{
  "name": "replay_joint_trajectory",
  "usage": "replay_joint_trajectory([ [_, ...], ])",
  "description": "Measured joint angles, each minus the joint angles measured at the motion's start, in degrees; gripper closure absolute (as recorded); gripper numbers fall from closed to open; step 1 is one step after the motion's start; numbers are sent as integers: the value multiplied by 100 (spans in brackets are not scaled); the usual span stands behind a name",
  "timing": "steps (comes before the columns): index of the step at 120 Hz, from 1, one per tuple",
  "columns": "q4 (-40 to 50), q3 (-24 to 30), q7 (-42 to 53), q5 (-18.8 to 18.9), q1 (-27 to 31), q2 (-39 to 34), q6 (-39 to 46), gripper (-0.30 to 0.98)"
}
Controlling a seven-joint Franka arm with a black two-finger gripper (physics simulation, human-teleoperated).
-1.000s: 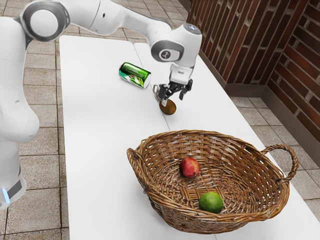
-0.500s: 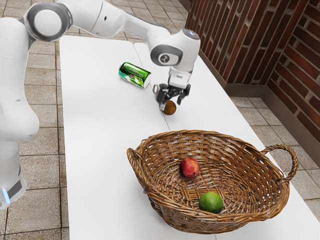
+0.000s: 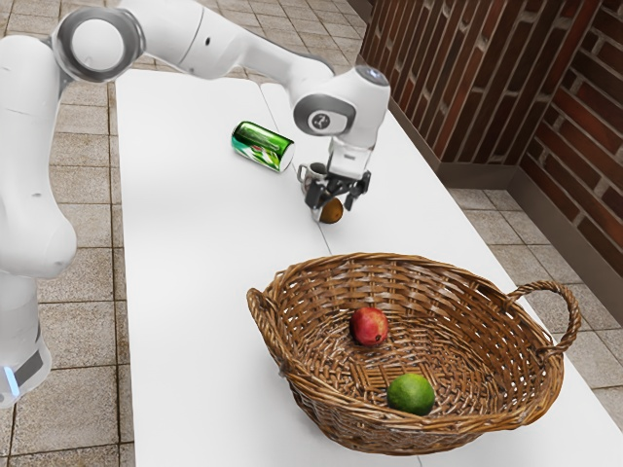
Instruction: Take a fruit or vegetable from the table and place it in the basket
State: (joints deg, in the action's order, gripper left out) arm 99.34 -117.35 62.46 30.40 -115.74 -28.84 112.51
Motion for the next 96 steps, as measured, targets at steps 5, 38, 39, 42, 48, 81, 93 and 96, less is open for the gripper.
replay_joint_trajectory([
  [5,0,0,-7,5,-22,-8,1,0],
  [38,0,0,-48,43,-38,-90,11,0],
  [39,0,0,-49,43,-37,-93,11,0],
  [42,0,0,-52,45,-37,-98,11,0],
  [48,0,-5,-57,49,-36,-109,12,0],
  [81,0,-47,-80,110,-35,-112,74,35],
  [93,0,-50,-90,115,-35,-116,90,40],
  [96,0,-51,-92,116,-35,-116,94,40],
])
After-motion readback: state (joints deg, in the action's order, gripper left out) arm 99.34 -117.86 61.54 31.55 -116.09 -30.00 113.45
